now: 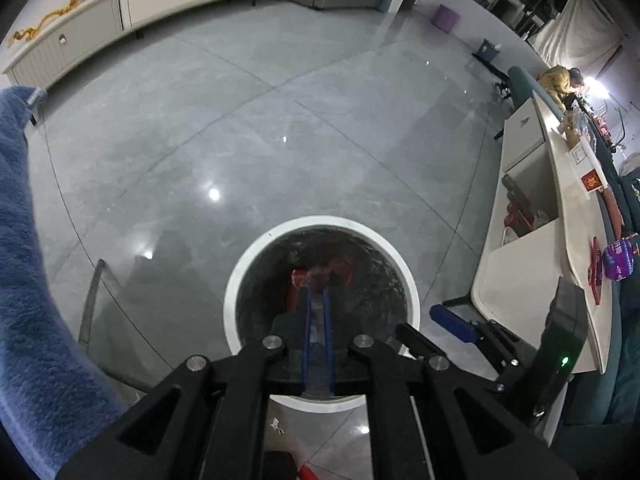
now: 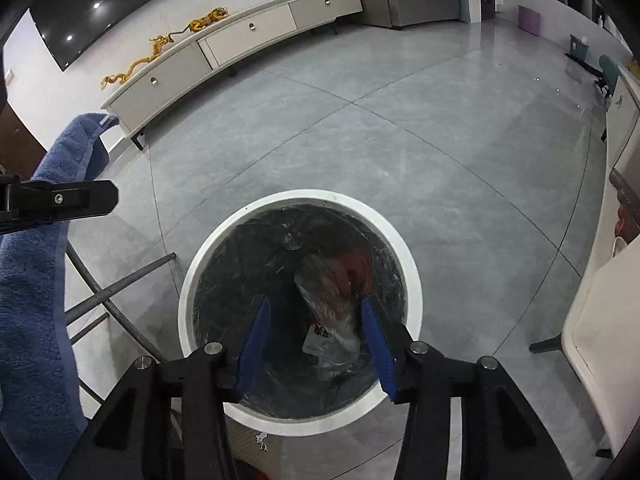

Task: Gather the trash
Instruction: 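Open both grippers to drop the bags into the trash bin, then move both grippers back toward the wrapper pile on the towel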

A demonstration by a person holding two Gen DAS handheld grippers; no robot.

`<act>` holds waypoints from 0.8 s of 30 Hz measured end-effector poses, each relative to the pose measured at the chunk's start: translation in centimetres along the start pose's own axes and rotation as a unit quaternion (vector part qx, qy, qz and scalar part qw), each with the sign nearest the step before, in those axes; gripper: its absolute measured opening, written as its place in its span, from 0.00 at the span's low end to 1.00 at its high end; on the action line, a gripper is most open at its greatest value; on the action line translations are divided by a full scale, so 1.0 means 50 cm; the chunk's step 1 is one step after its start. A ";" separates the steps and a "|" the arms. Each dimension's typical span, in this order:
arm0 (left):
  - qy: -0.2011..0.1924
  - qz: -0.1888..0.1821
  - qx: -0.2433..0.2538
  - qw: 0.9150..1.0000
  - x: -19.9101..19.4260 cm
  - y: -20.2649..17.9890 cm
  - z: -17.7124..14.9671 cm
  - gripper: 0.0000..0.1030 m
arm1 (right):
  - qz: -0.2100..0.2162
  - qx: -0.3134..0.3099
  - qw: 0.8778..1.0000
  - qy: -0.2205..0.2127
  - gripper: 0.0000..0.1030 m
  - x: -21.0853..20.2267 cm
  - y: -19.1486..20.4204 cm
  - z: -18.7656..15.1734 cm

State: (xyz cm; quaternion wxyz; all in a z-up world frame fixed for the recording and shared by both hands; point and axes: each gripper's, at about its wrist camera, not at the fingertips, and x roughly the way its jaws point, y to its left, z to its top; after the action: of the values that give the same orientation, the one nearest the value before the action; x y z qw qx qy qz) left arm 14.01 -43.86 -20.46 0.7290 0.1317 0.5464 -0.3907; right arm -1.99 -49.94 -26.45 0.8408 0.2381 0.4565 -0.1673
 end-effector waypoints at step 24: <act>-0.285 0.155 -0.086 0.942 -0.491 0.184 -0.268 0.06 | 0.077 -0.076 0.987 -0.121 0.53 -0.307 0.243 0.005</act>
State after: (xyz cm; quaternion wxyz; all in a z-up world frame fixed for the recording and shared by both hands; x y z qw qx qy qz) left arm 8.87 -19.04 -5.46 0.9145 0.0348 0.3201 -0.2451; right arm -3.84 -38.98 -10.31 0.9158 0.1856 0.3435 -0.0944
